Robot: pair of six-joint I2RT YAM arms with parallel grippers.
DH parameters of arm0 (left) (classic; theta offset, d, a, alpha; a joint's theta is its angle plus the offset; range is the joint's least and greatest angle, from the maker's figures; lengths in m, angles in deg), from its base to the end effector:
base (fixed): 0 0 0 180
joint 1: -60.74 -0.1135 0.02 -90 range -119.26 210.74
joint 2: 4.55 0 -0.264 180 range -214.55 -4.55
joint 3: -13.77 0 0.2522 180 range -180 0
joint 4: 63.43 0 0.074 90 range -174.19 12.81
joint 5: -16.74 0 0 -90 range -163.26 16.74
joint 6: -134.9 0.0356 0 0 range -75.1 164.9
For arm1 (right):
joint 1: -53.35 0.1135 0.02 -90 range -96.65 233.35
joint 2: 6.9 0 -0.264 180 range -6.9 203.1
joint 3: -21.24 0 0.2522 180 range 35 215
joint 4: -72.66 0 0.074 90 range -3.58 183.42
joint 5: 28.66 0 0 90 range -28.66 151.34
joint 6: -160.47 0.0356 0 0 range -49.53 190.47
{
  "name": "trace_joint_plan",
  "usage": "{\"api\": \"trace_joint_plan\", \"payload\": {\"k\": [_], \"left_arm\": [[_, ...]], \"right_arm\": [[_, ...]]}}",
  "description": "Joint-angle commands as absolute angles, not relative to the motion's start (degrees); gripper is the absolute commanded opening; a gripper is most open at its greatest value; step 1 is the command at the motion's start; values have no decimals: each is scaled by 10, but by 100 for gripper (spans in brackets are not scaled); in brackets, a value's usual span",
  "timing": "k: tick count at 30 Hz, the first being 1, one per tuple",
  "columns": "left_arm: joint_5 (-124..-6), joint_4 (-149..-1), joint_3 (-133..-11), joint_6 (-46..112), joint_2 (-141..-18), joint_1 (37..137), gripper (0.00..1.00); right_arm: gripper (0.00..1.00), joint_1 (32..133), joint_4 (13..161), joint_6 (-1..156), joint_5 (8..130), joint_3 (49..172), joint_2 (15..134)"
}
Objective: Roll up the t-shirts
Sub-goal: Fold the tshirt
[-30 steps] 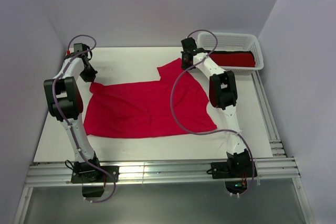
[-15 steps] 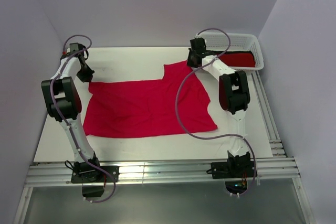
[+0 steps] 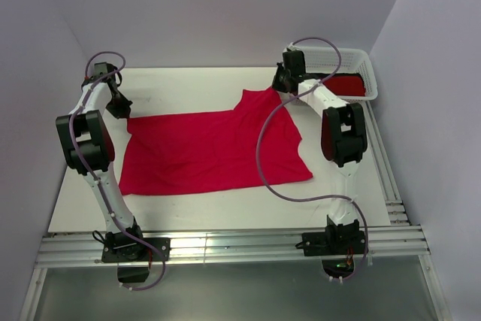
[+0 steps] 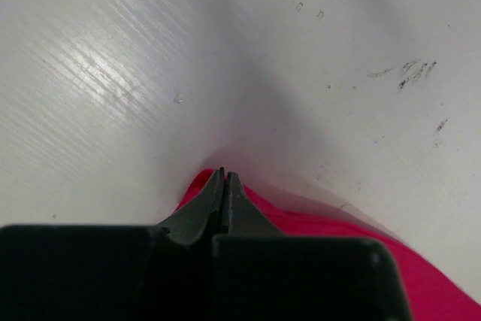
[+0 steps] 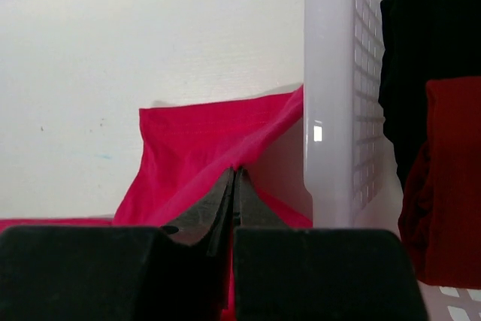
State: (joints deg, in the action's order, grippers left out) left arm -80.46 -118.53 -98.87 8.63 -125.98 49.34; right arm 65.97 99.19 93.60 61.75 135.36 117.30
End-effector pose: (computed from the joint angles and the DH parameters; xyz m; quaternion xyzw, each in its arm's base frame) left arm 0.4452 0.0943 0.2021 -0.4059 0.8836 0.0112 0.2333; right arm 0.4924 0.1105 0.2223 0.0802 0.8898 0.1409 0.4266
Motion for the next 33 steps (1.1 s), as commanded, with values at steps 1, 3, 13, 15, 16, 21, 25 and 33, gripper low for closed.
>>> {"api": "trace_joint_plan", "payload": {"k": [1,3,13,15,16,21,25,33], "left_arm": [[-784,-1172,-998,80,-1249,491,0],[-779,-1169,-992,80,-1243,491,0],[-771,-1168,-957,72,-1216,476,0],[-773,-1169,-950,72,-1212,474,0],[-774,-1168,-947,71,-1210,470,0],[-769,-1145,-913,70,-1181,463,0],[-765,-1143,-904,70,-1173,460,0],[-753,-1133,-895,74,-1158,459,0]], "right_arm": [[0,647,969,938,640,1343,1125],[0,646,976,935,650,1339,1121],[0,642,984,938,667,1274,1080],[0,642,986,938,668,1264,1075],[0,642,985,938,669,1259,1069],[0,641,964,939,675,1222,1042],[0,641,972,935,671,1217,1032],[0,639,967,930,674,1196,1000]]}}
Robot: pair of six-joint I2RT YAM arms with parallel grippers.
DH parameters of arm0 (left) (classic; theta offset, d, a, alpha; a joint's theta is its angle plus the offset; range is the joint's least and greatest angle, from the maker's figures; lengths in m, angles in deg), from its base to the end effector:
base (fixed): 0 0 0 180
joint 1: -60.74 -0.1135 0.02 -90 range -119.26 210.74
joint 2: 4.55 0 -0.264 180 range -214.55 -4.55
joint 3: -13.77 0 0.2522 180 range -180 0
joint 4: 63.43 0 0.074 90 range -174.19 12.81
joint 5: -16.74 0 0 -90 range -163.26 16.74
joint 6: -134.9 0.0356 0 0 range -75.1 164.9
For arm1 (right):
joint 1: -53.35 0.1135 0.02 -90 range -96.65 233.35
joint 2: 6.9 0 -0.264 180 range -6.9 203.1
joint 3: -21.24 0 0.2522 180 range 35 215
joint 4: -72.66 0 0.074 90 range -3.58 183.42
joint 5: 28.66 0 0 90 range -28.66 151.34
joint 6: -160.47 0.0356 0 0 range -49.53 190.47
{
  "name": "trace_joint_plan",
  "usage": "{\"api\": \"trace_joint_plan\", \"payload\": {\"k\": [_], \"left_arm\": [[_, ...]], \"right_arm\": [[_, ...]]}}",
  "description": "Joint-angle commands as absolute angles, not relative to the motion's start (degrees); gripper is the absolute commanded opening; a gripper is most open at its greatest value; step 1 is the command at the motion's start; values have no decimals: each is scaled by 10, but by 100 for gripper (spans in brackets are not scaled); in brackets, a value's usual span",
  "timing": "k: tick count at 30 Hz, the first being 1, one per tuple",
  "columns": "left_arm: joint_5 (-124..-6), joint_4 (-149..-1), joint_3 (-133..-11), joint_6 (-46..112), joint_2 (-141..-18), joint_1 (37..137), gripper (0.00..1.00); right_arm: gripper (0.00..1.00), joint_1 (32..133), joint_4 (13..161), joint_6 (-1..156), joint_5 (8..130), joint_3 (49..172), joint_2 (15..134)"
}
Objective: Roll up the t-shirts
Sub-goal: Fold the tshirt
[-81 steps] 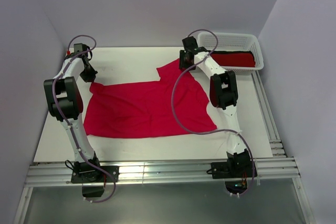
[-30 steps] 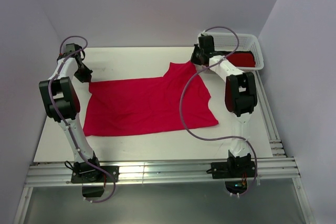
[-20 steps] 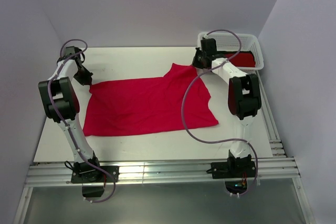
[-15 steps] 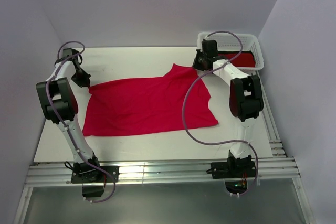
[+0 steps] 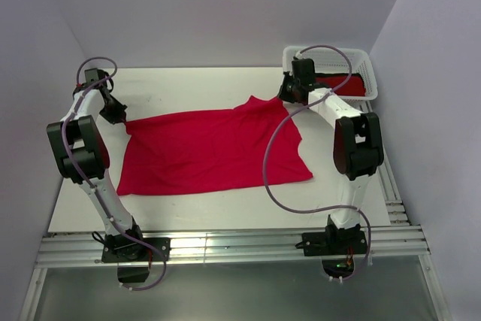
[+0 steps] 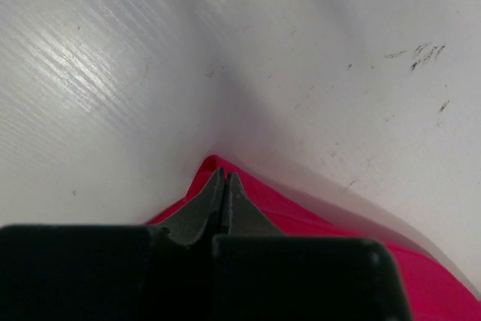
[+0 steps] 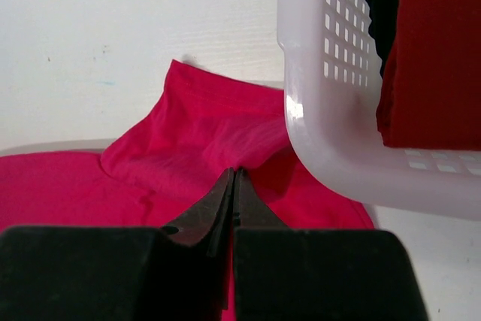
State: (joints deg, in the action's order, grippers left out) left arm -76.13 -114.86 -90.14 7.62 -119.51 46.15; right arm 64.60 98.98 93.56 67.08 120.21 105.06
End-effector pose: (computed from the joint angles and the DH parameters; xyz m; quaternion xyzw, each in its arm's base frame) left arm 0.4152 0.1099 0.2073 -0.4300 0.8706 -0.0229 0.2379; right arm 0.4398 0.0911 0.2323 0.0718 0.9000 0.1694 0.3951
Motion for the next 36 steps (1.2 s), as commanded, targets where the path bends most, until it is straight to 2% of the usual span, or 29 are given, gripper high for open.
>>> {"api": "trace_joint_plan", "payload": {"k": [1,36], "left_arm": [[-753,-1132,-895,74,-1156,459,0],[-780,-1144,-806,77,-1063,447,0]], "right_arm": [[0,639,967,929,674,1194,997],[0,637,978,925,657,1065,877]]}}
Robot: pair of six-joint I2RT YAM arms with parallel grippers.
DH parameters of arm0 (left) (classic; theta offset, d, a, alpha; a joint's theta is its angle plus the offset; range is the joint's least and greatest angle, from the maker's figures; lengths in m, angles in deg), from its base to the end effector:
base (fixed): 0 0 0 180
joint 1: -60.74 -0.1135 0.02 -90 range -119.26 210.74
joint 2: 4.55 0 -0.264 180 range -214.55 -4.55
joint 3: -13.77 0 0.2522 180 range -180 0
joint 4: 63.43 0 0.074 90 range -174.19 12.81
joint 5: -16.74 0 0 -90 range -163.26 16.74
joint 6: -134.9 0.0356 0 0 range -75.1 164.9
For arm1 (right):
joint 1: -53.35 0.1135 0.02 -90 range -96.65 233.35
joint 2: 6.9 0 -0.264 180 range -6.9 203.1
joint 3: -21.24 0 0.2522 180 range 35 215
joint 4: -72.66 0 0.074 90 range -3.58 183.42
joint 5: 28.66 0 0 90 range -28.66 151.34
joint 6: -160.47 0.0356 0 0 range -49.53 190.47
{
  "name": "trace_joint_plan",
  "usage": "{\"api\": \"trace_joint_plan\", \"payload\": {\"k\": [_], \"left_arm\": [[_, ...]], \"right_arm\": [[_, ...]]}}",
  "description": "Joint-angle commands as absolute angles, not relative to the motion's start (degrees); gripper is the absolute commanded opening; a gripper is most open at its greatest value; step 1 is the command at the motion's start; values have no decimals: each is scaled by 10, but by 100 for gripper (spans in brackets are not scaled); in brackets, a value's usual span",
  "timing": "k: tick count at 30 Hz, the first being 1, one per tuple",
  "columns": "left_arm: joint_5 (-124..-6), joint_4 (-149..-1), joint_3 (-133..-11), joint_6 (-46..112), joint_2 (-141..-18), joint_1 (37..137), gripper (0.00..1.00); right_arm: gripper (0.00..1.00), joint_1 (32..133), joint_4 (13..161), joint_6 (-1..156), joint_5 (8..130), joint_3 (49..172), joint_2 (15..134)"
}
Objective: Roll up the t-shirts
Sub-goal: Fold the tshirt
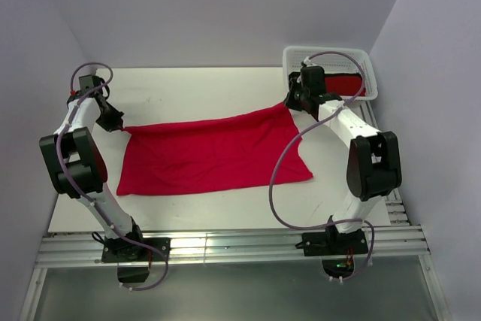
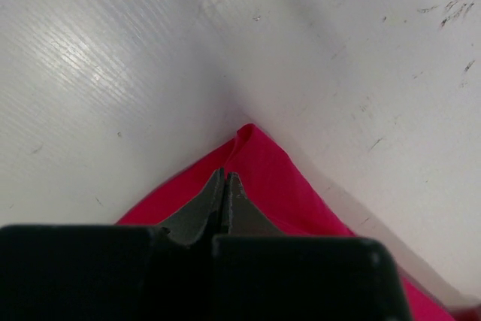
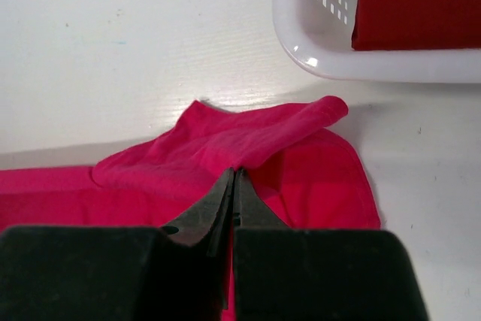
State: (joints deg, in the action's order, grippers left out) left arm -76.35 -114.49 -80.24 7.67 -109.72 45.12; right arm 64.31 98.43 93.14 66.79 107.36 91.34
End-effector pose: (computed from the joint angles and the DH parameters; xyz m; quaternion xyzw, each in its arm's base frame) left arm 0.3727 0.1062 0.2226 -0.4377 0.8661 -0.0193 0.2406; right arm 0.3830 0.0776 0.2546 0.0708 0.8948 0.1678 0.4076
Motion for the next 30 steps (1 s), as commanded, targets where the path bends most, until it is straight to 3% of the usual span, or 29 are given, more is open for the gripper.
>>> {"api": "trace_joint_plan", "payload": {"k": [1,30], "left_arm": [[-781,-1146,-806,77,-1062,447,0],[-780,-1164,-692,73,-969,440,0]], "right_arm": [[0,636,977,927,657,1061,872],[0,637,1007,952,645,931,755]]}}
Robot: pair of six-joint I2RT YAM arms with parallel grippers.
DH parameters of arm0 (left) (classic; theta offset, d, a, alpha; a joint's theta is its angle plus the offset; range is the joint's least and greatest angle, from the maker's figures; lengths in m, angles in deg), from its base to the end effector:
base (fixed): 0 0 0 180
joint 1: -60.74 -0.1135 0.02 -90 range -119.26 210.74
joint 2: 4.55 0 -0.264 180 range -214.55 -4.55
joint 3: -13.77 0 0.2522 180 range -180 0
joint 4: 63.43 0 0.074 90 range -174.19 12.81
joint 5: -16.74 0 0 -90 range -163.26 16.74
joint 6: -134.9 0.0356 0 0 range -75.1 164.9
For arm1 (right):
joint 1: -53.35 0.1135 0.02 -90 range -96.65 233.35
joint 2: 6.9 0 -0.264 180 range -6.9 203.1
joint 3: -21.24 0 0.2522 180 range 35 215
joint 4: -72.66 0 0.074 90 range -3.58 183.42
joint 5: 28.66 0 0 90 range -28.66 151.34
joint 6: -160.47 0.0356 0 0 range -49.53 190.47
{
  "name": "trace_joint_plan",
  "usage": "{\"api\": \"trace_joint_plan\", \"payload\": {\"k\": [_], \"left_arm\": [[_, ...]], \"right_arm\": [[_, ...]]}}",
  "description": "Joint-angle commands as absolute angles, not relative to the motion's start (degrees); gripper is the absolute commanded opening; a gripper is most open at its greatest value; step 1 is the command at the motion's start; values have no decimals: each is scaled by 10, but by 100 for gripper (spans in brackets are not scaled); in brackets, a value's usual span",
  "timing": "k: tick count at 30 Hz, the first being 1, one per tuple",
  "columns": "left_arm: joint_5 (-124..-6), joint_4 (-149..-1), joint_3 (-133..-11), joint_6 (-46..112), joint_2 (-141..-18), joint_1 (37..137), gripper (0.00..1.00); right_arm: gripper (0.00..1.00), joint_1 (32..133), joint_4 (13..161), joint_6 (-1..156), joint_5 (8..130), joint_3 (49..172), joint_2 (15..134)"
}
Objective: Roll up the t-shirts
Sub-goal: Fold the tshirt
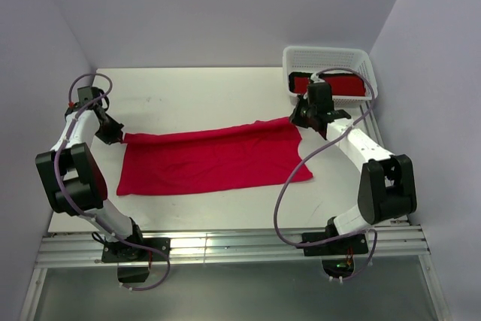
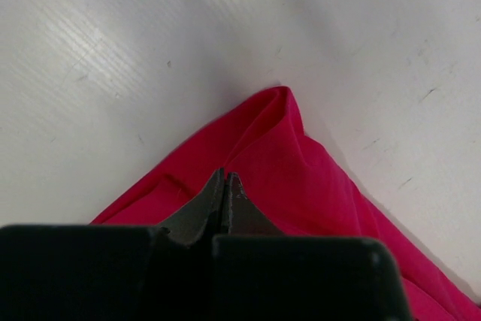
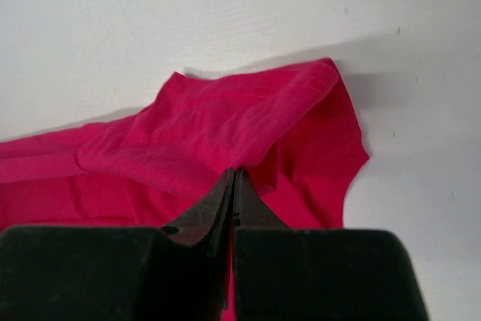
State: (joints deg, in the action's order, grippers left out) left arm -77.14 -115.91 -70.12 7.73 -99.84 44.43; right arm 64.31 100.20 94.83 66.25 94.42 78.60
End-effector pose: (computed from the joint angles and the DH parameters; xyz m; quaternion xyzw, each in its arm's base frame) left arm 0.3254 0.0977 0.2282 -0.4449 0.8660 -0.0085 0.2281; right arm 0.3231 0.0657 0.2527 0.0876 0.9009 0.1654 0.3916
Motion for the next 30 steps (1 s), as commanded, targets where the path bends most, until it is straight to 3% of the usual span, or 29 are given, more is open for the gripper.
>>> {"api": "trace_joint_plan", "payload": {"k": [1,17,30], "left_arm": [[-784,-1166,-690,72,-968,441,0],[-801,-1193,-660,61,-952,427,0],[-781,-1186,-628,61,-985,419,0]], "right_arm": [[0,637,1011,953,645,929,753],[0,639,1043,974,640,858,694],[0,650,1058,989,647,831,717]]}}
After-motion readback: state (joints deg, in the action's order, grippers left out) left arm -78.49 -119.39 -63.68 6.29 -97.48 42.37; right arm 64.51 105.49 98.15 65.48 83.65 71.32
